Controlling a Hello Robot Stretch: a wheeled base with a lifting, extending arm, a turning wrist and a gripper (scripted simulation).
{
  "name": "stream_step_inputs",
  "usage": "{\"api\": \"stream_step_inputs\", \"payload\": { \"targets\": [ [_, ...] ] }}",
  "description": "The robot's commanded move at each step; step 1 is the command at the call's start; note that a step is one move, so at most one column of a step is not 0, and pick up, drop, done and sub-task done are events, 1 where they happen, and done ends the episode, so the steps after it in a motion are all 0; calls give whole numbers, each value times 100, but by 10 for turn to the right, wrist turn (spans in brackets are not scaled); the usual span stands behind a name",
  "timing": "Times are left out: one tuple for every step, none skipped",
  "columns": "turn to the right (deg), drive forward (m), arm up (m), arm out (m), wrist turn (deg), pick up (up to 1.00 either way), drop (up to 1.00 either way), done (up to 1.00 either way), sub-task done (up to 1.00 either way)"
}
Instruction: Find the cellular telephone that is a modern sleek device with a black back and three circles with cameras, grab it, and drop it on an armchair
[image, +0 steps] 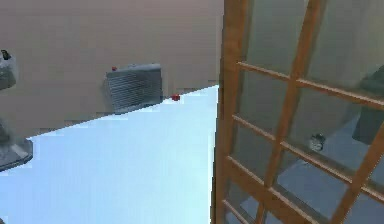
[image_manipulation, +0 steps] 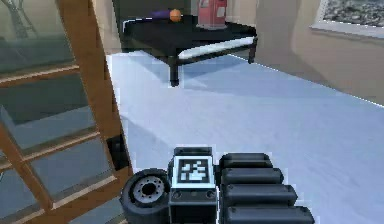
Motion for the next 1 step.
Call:
{"api": "stream_step_inputs", "payload": {
  "targets": [
    [450, 0, 0, 0, 0, 0, 0, 0, 0]
  ]
}}
